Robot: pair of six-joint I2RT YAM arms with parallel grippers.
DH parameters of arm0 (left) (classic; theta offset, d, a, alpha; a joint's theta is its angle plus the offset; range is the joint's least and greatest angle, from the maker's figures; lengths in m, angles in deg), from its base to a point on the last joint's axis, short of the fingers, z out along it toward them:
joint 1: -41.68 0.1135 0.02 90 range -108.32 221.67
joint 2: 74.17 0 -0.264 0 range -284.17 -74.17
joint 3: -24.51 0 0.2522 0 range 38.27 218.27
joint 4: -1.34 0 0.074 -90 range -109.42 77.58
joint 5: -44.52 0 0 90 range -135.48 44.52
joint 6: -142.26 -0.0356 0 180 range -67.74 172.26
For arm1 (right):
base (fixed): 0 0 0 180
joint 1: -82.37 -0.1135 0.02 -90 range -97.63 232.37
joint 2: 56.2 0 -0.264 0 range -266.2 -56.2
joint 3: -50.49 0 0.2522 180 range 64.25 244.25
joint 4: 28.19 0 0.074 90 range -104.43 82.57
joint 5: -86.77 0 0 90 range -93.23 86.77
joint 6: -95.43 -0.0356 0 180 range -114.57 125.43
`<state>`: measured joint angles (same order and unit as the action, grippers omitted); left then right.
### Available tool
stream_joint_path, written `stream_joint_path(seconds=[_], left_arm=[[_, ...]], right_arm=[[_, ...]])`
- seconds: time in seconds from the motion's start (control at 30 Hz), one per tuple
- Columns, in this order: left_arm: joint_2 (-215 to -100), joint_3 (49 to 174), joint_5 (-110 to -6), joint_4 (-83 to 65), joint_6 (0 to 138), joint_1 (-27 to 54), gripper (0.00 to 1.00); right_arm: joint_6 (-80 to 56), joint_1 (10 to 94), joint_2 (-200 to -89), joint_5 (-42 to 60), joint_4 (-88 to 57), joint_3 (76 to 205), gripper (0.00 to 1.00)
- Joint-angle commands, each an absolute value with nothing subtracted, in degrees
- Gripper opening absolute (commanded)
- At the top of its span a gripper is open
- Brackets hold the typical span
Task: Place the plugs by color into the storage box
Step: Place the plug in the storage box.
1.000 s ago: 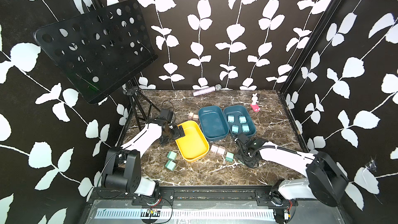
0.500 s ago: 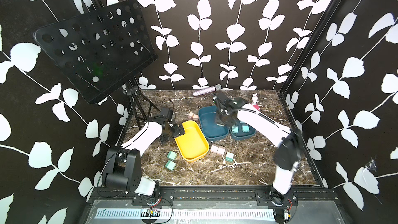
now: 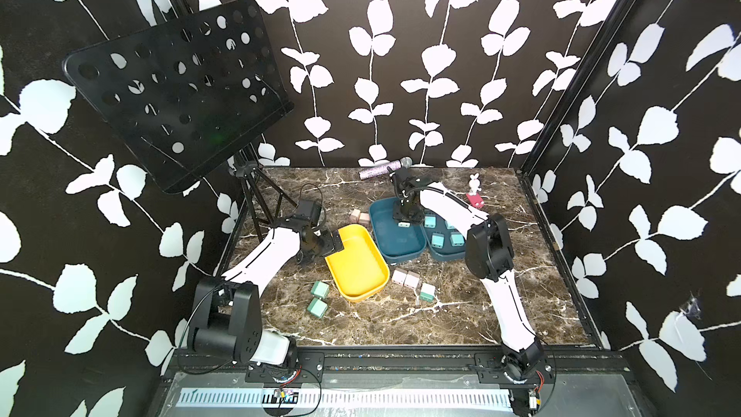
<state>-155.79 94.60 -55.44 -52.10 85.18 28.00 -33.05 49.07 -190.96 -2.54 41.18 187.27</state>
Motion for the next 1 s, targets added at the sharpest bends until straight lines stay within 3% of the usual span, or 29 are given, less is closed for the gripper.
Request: stream_joint_path(seconds=[0.0,0.47,0.73,0.87,0.97], left_arm=[[-153.6,94.6,-55.0,-54.3,84.5,28.3,0.99],[-151.2,93.0,-54.3,-55.6,84.3,28.3,0.99],[-150.0,92.3,-53.8,-55.8,84.4,28.3,0.99],[-149.7,92.1,-53.5,-55.9,84.4,28.3,0.99],[-149.6,91.8,-53.4,-55.6,84.6,28.3,0.99]], right_arm=[[-30.7,48.4,-192.7,-1.4,40.2,190.2,0.40],[-28.8,48.3,-195.2,-1.8,39.1,186.3,0.46],[-27.4,48.3,-191.8,-2.9,41.4,186.7,0.71],[-28.5,48.4,-184.8,-4.6,45.4,186.0,0.78],[-33.4,48.1,-175.6,-4.5,44.4,178.4,0.79]])
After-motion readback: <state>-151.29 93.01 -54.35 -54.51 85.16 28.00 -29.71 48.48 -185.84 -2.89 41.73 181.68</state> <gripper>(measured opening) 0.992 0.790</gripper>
